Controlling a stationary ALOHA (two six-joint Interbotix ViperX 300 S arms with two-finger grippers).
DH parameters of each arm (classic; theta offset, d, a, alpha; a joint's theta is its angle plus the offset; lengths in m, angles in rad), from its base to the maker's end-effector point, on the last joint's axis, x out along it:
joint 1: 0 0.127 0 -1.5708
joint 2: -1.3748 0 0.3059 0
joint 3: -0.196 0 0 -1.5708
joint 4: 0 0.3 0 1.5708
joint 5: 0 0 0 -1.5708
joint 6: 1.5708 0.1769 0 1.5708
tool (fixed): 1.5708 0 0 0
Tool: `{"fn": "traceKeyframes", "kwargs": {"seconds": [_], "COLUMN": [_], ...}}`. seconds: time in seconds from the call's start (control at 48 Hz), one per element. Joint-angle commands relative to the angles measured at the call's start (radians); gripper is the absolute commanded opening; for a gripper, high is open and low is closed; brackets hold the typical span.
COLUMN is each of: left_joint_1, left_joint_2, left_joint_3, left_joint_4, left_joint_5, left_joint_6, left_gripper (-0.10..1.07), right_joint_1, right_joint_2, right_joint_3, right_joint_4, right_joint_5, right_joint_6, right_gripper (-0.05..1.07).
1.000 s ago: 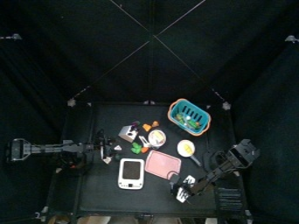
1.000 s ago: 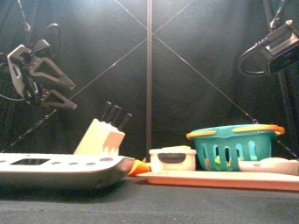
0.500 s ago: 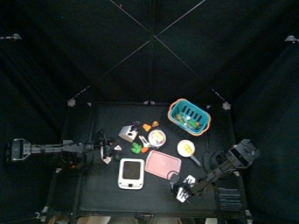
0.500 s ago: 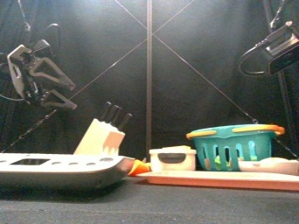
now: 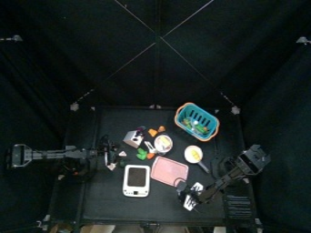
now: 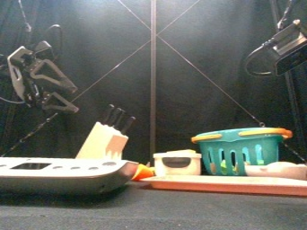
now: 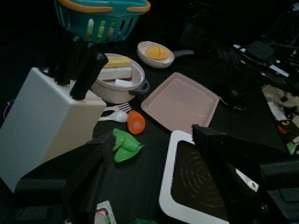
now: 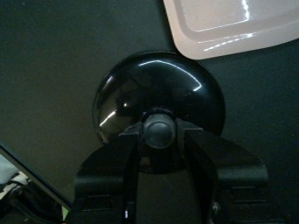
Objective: Grab pot lid
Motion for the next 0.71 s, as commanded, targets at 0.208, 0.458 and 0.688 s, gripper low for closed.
{"fn": "traceKeyframes", "kwargs": {"seconds": [0.208, 0.458, 0.688], "left_joint_1": [0.005, 0.005, 0.005], "left_joint_2": [0.002, 0.002, 0.003], "left_joint_3": [-0.012, -0.014, -0.014], "left_joint_4": [-0.003, -0.003, -0.003], "left_joint_5": [-0.003, -0.003, -0.003], "left_joint_6": [0.0, 0.0, 0.0], "left_gripper": [1.04, 1.04, 1.04], "right_joint_1": [0.017, 0.011, 0.006], "right_joint_2": [-0.103, -0.12, -0.137], "right_joint_3": [-0.021, -0.025, -0.028], "right_joint_4": [0.018, 0.02, 0.017], "right_joint_5": [-0.002, -0.002, 0.005], "right_joint_6": [0.002, 0.002, 0.002], "right_gripper": [0.63, 0.63, 0.63]}}
